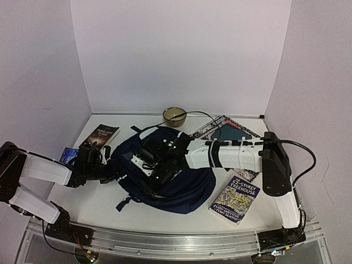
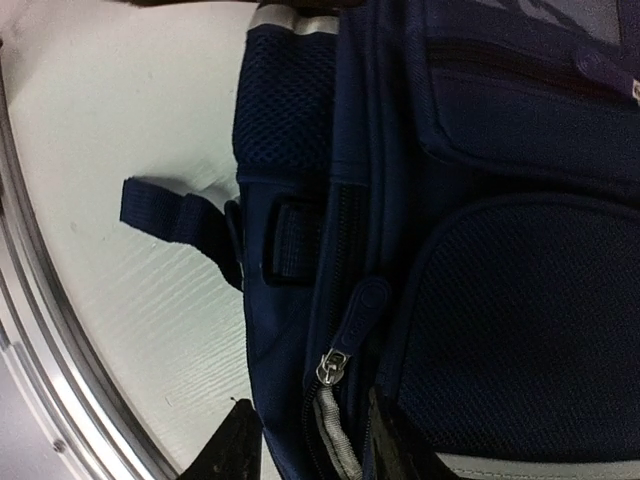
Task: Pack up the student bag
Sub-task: Pick up the second largest pocket of the bag from the student bag.
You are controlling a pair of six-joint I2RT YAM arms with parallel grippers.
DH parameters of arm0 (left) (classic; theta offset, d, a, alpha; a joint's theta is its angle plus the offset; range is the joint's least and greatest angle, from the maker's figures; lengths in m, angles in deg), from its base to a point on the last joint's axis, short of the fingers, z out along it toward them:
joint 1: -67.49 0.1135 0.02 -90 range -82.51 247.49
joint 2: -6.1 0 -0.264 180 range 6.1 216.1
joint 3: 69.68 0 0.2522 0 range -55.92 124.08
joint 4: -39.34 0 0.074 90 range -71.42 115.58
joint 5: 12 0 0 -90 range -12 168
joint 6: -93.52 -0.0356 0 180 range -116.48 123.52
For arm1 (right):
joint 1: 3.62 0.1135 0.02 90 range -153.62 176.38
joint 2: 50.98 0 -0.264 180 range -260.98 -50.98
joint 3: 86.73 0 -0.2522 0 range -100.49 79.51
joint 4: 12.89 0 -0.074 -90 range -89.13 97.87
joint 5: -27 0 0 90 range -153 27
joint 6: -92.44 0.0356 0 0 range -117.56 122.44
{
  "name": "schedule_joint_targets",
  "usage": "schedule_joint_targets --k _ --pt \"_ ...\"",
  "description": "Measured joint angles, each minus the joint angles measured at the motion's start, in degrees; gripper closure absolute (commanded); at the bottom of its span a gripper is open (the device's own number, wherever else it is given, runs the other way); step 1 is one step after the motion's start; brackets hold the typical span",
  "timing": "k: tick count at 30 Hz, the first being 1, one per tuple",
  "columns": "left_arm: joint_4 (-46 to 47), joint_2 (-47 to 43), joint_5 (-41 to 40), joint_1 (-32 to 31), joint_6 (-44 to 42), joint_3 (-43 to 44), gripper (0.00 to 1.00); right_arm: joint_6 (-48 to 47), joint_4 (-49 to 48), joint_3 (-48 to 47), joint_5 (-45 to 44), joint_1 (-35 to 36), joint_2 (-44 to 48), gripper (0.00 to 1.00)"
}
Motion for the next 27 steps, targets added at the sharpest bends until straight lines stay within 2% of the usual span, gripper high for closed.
schedule_joint_targets --k 7,13,20,27 --pt "0.0 0.0 0.2 0.1 0.0 0.0 1.00 12.4 -2.8 -0.3 1.2 0.0 -1.5 0.58" --pt "0.0 0.0 0.7 0.1 0.0 0.0 1.00 16.4 -4.3 -0.5 1.5 -0.4 -5.1 0.58" --pt "0.0 0.0 0.7 0.1 0.0 0.0 1.00 18.5 -5.0 -0.6 0.1 -0.4 -5.1 0.52" --pt "0.0 0.0 1.1 0.1 0.0 0.0 1.00 18.3 -5.5 -2.1 1.1 -1.0 -6.6 0.62"
